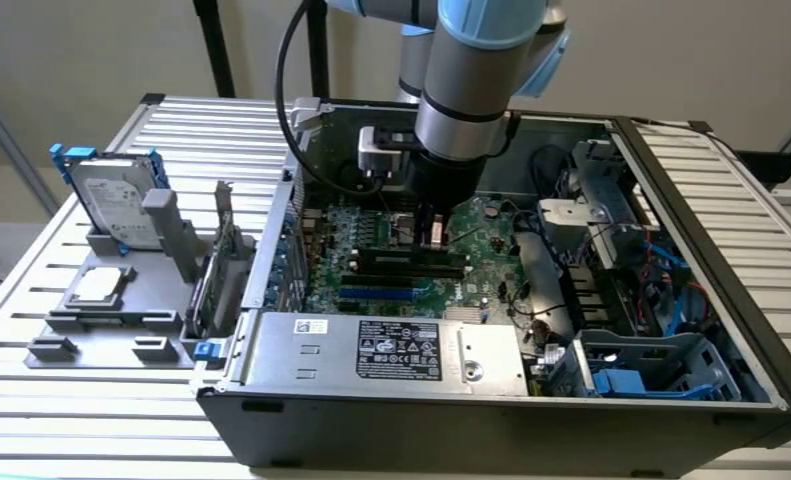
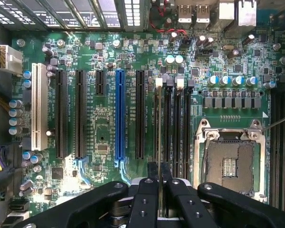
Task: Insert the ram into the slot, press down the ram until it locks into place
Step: 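Insert the ram into the slot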
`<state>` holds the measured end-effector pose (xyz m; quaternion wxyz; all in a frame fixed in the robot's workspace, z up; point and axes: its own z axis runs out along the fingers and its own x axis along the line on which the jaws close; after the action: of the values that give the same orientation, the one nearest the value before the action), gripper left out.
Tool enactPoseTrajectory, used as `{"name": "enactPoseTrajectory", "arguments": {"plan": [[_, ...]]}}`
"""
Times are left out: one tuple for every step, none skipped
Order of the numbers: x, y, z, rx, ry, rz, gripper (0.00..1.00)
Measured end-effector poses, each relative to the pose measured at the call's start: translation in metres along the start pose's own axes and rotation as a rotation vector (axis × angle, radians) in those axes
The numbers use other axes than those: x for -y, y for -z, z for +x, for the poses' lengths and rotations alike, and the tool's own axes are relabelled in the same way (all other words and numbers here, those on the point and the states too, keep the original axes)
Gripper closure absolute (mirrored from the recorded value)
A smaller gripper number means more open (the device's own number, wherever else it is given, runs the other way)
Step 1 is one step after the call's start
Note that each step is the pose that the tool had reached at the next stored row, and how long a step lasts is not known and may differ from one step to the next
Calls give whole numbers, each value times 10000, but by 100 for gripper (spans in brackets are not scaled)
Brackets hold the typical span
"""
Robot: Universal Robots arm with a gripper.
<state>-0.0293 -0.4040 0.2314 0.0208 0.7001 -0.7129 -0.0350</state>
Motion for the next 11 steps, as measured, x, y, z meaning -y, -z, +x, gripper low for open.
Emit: {"name": "enactPoseTrajectory", "arguments": {"plan": [[0, -3, -1, 1, 3, 0, 87], [0, -6, -2, 0, 5, 0, 87], [0, -8, -2, -1, 5, 0, 87], [0, -11, -2, -1, 6, 0, 87], [0, -14, -3, 0, 7, 0, 87], [1, -16, -3, -1, 7, 0, 87], [1, -18, -4, -1, 7, 0, 87], [1, -19, -4, -1, 7, 0, 87], [1, -21, -4, -1, 8, 0, 87], [1, -23, -4, 0, 9, 0, 87], [1, -26, -4, 0, 9, 0, 87]]}}
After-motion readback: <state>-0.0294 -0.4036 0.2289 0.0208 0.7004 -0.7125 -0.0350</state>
